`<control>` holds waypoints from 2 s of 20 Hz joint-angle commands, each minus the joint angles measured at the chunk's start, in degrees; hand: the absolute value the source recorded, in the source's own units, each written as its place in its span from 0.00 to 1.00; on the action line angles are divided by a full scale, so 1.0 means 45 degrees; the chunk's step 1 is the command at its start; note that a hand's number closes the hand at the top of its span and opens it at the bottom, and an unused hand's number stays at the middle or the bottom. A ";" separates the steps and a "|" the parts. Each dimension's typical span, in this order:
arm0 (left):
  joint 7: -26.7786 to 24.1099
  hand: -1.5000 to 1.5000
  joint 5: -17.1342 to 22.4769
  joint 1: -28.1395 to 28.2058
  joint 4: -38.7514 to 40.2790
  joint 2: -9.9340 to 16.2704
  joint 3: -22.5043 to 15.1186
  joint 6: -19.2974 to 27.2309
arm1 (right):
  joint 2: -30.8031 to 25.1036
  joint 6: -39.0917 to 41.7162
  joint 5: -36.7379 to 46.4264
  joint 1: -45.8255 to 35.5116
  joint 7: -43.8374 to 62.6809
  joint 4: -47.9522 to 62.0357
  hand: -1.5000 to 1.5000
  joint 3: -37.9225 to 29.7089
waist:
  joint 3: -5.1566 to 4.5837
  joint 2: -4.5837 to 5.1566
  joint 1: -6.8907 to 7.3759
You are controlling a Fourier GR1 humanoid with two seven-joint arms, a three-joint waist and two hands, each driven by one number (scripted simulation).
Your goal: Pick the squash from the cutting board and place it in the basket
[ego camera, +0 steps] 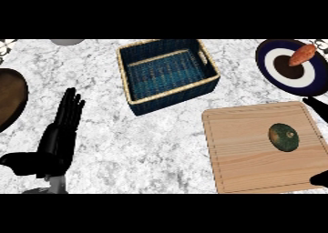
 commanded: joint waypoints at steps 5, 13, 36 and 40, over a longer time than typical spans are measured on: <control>-0.1084 0.50 -0.0126 -0.0304 0.1476 -0.0388 0.0674 -0.0768 | 0.1092 -0.0164 0.1361 -0.0394 -0.1234 0.1470 0.00 -0.0228 | -0.0003 0.0008 -0.0020; -0.0453 0.50 -0.0582 0.0213 0.0473 -0.0597 0.0747 -0.0892 | 0.1556 0.0212 0.2650 -0.0362 -0.1718 0.2101 0.00 -0.0405 | -0.0003 0.0001 -0.0010; -0.0299 0.50 -0.0946 -0.0482 0.0846 -0.1049 0.1663 -0.1582 | 0.3097 -0.0722 0.4623 -0.2153 -0.3527 0.5958 0.00 -0.0762 | -0.0002 0.0009 0.0025; -0.0171 0.50 -0.0810 -0.0749 0.1112 -0.1049 0.1978 -0.1699 | 0.3343 -0.0945 0.4785 -0.2392 -0.3398 0.6213 0.00 -0.0888 | -0.0002 0.0009 0.0017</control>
